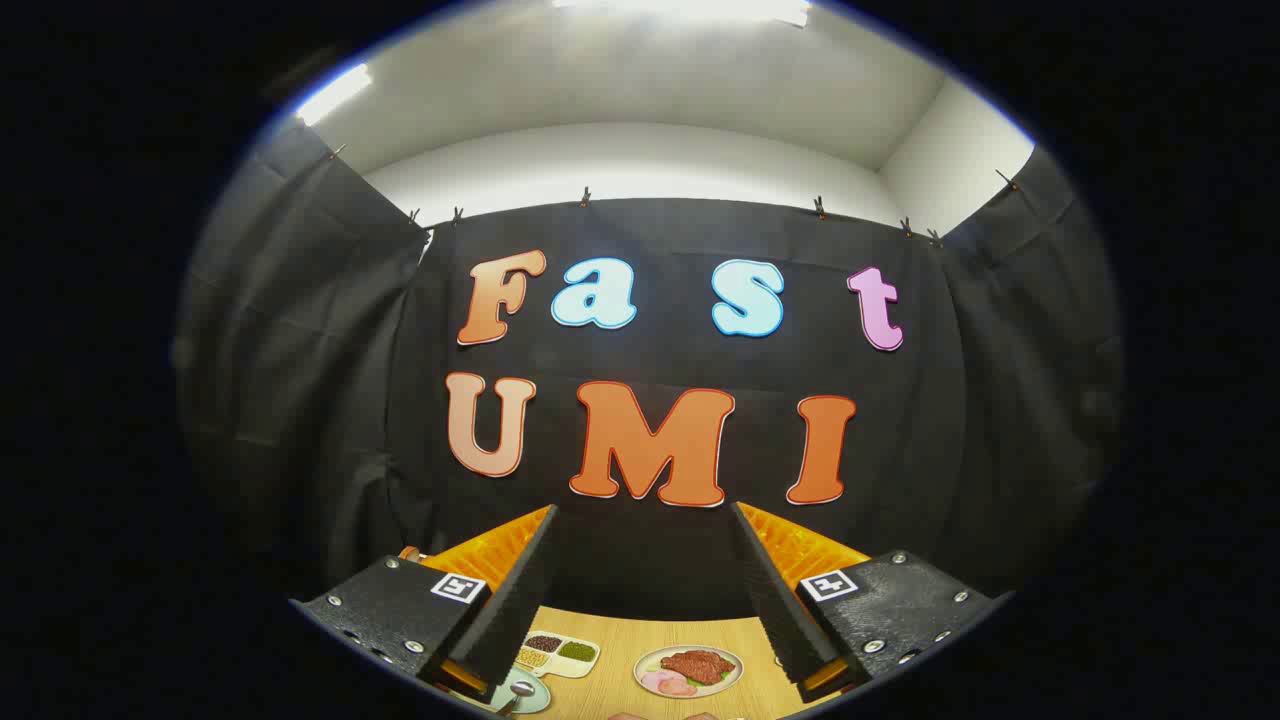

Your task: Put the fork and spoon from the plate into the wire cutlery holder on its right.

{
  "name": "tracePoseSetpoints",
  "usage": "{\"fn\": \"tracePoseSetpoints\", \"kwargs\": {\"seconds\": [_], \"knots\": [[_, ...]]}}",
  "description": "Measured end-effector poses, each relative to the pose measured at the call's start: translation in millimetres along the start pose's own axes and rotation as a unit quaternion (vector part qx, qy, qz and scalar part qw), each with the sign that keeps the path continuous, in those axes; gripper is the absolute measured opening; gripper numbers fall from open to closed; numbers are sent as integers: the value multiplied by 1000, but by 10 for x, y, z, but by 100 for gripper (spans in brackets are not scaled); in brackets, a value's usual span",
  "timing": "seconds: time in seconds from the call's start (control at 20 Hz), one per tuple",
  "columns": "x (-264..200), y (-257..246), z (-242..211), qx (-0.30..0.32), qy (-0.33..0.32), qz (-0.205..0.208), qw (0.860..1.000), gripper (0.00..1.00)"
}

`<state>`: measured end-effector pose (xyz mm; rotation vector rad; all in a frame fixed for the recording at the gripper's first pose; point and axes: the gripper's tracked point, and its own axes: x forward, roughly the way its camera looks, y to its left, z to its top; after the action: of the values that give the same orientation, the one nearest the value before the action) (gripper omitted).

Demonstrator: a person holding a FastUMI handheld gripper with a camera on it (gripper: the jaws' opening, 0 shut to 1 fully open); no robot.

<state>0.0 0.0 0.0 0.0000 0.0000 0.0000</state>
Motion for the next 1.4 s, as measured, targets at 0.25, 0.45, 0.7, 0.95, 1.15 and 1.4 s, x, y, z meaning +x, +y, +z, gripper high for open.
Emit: {"fn": "tracePoseSetpoints", "kwargs": {"seconds": [0.25,0.45,0.7,0.95,1.15,1.4], "knots": [[21,56,31,0,-6,5,1000,98],[58,102,16,1,-3,10,1000,98],[126,238,-164,12,20,24,999,98],[129,556,-816,23,125,60,990,98],[152,940,-1212,76,208,100,970,99],[52,1298,-1904,83,333,123,931,99]]}}
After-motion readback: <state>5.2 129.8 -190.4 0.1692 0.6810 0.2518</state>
